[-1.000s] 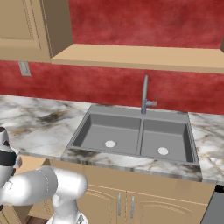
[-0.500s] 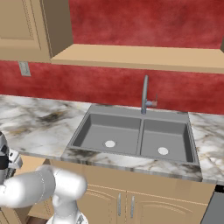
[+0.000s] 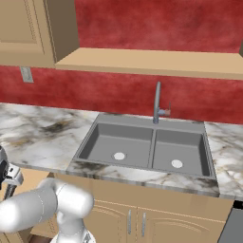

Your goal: Take the tongs from the drawer on the left and place them on the dining counter next to the tray containing the kebab skewer.

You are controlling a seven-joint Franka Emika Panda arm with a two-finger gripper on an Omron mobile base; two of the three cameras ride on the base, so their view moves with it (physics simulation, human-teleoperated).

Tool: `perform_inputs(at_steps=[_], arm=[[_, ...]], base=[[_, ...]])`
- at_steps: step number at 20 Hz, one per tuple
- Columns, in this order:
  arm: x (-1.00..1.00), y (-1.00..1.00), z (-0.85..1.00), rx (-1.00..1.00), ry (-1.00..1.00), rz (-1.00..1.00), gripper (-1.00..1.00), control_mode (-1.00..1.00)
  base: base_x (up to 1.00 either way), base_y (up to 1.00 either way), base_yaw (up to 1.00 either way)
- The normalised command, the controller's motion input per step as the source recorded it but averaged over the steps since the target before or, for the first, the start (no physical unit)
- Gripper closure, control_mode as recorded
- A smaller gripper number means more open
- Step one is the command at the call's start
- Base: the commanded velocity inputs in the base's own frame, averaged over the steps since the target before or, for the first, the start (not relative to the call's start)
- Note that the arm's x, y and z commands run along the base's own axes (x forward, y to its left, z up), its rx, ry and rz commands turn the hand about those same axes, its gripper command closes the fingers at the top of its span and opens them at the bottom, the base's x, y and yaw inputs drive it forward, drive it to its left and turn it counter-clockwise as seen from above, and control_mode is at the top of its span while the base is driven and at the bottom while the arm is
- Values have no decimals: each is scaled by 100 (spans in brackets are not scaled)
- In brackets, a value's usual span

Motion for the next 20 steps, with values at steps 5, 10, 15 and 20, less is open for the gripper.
perform_inputs(at_steps=[5, 10, 15, 20], arm=[[2, 9, -14, 0, 6, 0, -100, -100], [6, 7, -23, 0, 3, 0, -100, -100], [9, 1, -12, 0, 2, 0, -100, -100], [6, 1, -21, 0, 3, 0, -100, -100]], base=[[0, 0, 0], [0, 0, 0], [0, 0, 0], [0, 0, 0]])
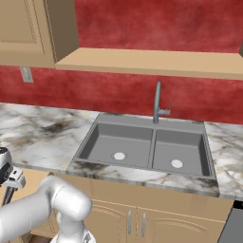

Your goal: Take the tongs from the drawer on the left and place them on the dining counter next to the tray containing the kebab skewer.

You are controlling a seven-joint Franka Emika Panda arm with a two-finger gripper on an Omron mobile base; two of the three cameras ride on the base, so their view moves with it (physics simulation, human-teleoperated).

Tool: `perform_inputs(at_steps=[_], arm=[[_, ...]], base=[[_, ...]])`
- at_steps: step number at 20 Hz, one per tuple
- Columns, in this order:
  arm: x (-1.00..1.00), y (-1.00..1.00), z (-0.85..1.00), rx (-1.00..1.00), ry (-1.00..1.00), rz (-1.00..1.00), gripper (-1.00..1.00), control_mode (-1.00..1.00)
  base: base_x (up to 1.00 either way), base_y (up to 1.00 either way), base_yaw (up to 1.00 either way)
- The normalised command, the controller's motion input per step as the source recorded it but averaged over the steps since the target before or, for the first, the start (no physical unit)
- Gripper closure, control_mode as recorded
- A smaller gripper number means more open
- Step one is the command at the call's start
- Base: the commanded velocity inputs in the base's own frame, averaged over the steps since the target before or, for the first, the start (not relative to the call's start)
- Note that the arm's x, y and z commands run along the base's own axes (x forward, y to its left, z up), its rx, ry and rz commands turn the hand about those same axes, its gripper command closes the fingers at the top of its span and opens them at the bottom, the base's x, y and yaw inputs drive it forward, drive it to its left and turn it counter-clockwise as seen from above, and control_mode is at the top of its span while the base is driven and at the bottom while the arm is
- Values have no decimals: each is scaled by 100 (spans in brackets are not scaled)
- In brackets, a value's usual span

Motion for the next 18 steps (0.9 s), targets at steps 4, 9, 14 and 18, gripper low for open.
perform_inputs(at_steps=[4, 9, 14, 18], arm=[[1, 4, -21, 0, 2, 0, -100, -100], [0, 9, -24, 0, 0, 0, -100, -100], [0, 12, -17, 0, 1, 0, -100, -100], [0, 7, -13, 0, 1, 0, -100, -100]], base=[[0, 0, 0], [0, 0, 0], [0, 0, 0], [0, 0, 0]])
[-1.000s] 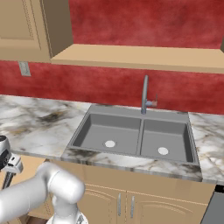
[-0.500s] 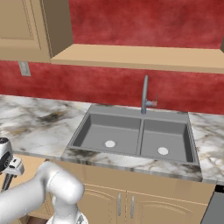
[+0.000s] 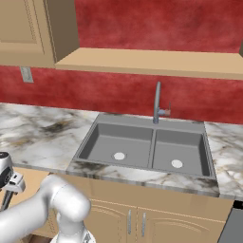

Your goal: Take the tongs from the drawer on the left and place them on the dining counter next to the tray containing the kebab skewer.

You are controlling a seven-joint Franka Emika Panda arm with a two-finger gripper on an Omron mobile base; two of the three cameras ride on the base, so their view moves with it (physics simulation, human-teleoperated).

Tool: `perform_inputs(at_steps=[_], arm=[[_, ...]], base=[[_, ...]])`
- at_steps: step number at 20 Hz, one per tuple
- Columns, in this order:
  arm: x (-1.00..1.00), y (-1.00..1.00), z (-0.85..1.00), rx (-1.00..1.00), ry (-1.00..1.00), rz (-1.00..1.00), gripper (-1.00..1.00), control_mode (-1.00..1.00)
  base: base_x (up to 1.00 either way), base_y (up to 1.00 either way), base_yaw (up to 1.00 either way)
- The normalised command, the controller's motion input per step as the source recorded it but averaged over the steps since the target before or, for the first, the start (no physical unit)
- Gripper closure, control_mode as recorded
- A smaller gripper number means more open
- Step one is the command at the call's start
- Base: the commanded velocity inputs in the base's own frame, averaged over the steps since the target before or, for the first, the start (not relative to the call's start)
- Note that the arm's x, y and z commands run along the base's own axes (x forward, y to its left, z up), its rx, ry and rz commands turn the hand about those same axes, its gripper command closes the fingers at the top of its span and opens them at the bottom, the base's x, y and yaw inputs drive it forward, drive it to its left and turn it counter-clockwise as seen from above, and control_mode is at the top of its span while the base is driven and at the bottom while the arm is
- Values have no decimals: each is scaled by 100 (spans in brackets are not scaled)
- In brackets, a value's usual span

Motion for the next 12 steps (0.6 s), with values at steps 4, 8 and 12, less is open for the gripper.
perform_inputs(at_steps=[4, 8, 12], arm=[[0, 0, -12, 0, 0, 0, -100, -100], [0, 0, -22, 0, 2, 0, -100, -100], [0, 2, -25, 0, 4, 0, -100, -100]], base=[[0, 0, 0], [0, 0, 0], [0, 0, 0]])
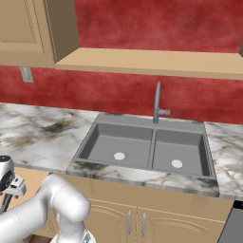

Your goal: Take the tongs from the drawer on the left and place them on the dining counter next to the tray containing the kebab skewer.

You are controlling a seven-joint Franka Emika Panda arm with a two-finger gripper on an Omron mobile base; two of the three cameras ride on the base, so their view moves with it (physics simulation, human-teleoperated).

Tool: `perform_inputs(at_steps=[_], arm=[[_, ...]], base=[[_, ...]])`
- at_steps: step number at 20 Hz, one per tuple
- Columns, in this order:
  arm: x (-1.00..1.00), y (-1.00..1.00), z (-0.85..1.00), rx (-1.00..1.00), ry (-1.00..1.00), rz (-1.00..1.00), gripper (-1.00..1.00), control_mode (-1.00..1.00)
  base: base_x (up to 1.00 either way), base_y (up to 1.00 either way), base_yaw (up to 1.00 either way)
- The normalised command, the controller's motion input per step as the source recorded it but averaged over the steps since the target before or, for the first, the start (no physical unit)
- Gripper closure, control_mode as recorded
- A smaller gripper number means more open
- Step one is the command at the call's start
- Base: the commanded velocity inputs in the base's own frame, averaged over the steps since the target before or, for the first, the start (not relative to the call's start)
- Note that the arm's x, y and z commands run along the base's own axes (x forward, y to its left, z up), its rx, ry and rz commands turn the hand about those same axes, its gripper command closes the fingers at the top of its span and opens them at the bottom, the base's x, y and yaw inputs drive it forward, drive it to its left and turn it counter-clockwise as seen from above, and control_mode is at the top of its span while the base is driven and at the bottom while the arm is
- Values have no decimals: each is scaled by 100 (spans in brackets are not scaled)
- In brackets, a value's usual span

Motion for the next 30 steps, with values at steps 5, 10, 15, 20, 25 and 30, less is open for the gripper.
perform_inputs(at_steps=[5, 10, 15, 20, 25, 30], arm=[[0, 2, -18, 0, 4, 0, -100, -100], [0, 0, 0, 0, 1, 0, -100, -100], [0, 0, 0, 0, 0, 0, 100, -100], [0, 0, 0, 0, 0, 0, 100, -100], [-4, 0, 16, 0, 0, 0, 100, -100], [-26, 0, 57, 0, 0, 0, 100, -100]], base=[[0, 0, 0], [0, 0, 0], [0, 0, 0], [0, 0, 0], [0, 0, 0], [0, 0, 0]])
